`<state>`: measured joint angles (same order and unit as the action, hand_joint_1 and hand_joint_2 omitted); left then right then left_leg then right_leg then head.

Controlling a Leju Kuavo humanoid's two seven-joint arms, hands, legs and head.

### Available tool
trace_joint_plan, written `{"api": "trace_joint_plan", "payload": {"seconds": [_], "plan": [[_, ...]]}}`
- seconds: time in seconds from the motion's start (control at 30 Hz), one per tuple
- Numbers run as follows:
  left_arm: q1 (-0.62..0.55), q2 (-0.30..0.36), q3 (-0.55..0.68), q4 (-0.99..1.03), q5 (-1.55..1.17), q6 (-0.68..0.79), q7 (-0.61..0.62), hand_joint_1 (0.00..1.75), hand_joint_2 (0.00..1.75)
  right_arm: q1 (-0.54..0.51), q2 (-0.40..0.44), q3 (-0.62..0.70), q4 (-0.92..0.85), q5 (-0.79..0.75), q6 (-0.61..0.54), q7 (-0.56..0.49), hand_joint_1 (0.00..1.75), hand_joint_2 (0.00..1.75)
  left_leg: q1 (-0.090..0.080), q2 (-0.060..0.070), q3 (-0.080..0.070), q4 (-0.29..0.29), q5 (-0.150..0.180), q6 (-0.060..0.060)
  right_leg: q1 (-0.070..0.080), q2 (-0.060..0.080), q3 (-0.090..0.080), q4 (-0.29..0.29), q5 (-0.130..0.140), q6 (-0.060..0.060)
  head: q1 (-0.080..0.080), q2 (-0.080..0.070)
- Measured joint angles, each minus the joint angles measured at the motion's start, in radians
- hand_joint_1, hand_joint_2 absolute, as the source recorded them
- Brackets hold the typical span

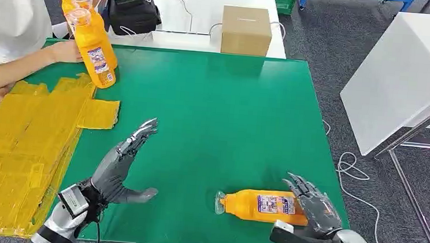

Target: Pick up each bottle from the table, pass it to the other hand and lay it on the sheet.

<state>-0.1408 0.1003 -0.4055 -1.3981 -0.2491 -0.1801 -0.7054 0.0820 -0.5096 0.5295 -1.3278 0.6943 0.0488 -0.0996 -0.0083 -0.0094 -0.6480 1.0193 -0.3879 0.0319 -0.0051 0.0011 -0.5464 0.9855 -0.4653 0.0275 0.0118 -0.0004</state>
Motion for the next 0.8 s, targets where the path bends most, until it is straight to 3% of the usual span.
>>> {"api": "trace_joint_plan", "payload": {"seconds": [0.43,0.47,0.5,0.53,0.6,0.63,0.8], "plan": [[-0.031,-0.021,-0.014,0.008,0.015,-0.020,0.000,0.00,1.75,-0.099,0.117,0.027,0.163,-0.005,-0.003,-0.009,0.00,1.75,0.001,0.006,0.004,0.000,-0.002,-0.001,0.001,0.006,-0.008,0.000,0.000,-0.001,0.001,0.000],[-0.035,-0.023,-0.016,0.010,0.017,-0.021,0.000,0.00,1.75,-0.111,0.128,0.030,0.180,0.000,-0.005,-0.009,0.09,1.75,0.001,0.007,0.005,0.000,-0.002,-0.002,0.001,0.009,-0.008,0.000,0.000,-0.001,0.001,0.000],[-0.040,-0.025,-0.016,0.013,0.018,-0.024,0.000,0.00,1.75,-0.125,0.140,0.034,0.200,0.007,-0.008,-0.009,0.68,1.75,0.001,0.008,0.007,0.000,-0.002,-0.002,0.001,0.011,-0.007,0.000,0.001,-0.001,0.001,0.000],[-0.043,-0.028,-0.017,0.016,0.018,-0.027,0.000,0.00,1.75,-0.134,0.150,0.035,0.216,0.016,-0.010,-0.009,1.64,1.75,0.001,0.010,0.008,0.000,-0.003,-0.002,0.001,0.012,-0.006,0.000,0.001,-0.002,0.001,0.000],[-0.050,-0.033,-0.018,0.021,0.017,-0.029,0.000,0.00,1.75,-0.156,0.167,0.038,0.246,0.034,-0.010,-0.008,1.64,1.75,0.001,0.012,0.011,0.000,-0.003,-0.003,0.001,0.015,-0.004,-0.001,0.001,-0.002,0.001,0.000],[-0.056,-0.037,-0.019,0.025,0.018,-0.030,0.000,0.00,1.75,-0.169,0.176,0.043,0.265,0.050,-0.010,-0.003,1.75,1.75,0.002,0.013,0.012,0.000,-0.003,-0.003,0.001,0.016,-0.004,-0.001,0.001,-0.003,0.001,0.000],[-0.071,-0.052,-0.020,0.042,0.019,-0.035,0.000,0.00,1.75,-0.213,0.199,0.063,0.338,0.112,-0.007,0.033,1.75,1.75,0.002,0.014,0.014,-0.001,-0.003,-0.002,0.001,0.017,-0.002,-0.001,0.002,-0.006,0.001,0.000]]}}
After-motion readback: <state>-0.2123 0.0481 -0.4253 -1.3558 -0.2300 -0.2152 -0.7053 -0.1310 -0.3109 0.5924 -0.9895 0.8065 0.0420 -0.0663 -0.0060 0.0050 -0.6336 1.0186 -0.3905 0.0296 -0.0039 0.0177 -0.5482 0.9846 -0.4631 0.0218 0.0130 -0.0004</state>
